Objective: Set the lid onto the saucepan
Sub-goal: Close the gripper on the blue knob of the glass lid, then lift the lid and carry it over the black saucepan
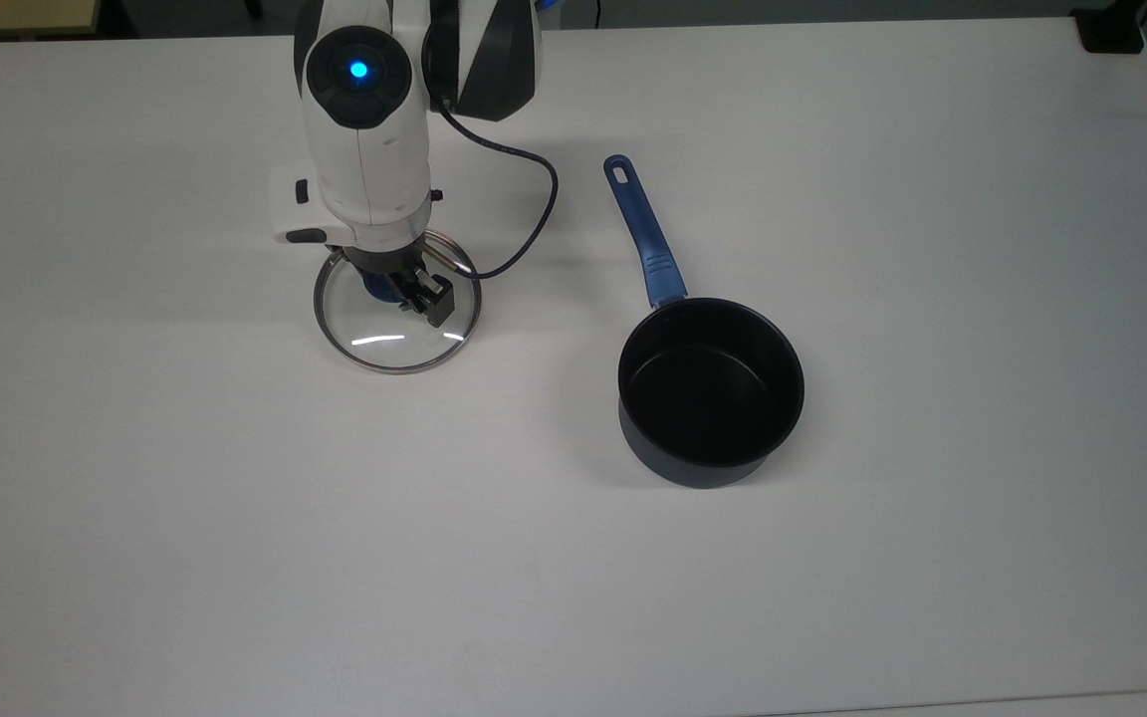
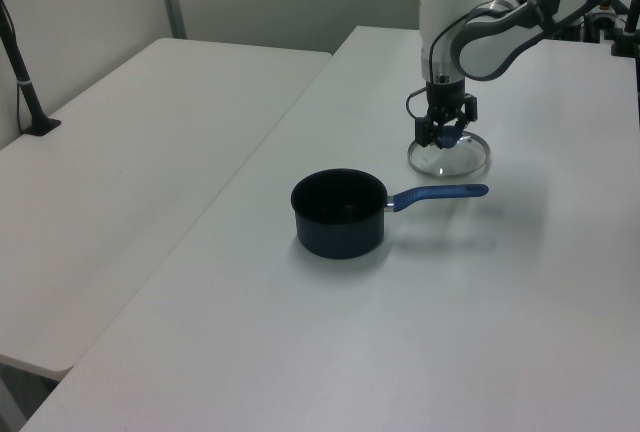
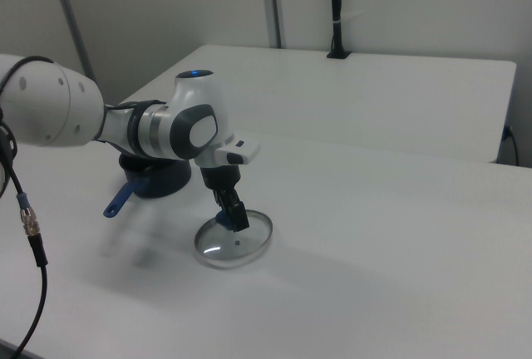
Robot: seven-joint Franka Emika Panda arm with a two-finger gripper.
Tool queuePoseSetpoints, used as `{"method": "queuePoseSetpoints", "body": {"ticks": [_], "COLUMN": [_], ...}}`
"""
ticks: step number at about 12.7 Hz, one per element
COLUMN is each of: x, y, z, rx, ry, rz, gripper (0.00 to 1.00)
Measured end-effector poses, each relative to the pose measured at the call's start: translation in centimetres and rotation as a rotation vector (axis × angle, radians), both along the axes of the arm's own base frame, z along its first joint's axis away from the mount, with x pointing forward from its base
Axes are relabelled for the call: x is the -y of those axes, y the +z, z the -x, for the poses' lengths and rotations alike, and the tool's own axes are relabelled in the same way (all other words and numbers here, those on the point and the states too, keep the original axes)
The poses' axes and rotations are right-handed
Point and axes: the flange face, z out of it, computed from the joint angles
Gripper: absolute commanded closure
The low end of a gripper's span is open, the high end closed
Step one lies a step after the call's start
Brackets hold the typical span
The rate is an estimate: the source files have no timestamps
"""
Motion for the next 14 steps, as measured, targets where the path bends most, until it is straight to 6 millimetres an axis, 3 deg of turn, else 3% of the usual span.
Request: {"method": "queuePoseSetpoints", "body": {"ticks": [4, 8, 12, 14], "x": [0.0, -2.0, -7.1, -11.7], "y": [1.2, 6.0, 13.8, 16.8], "z": [-0.5, -2.2, -3.9, -4.6], "rx": [0.025, 0.082, 0.164, 0.228], "ry": [0.003, 0.030, 0.074, 0.074], "rz": [0.002, -0.001, -0.041, -0.083], "gripper": [0.60, 0.60, 0.60, 0.60]}}
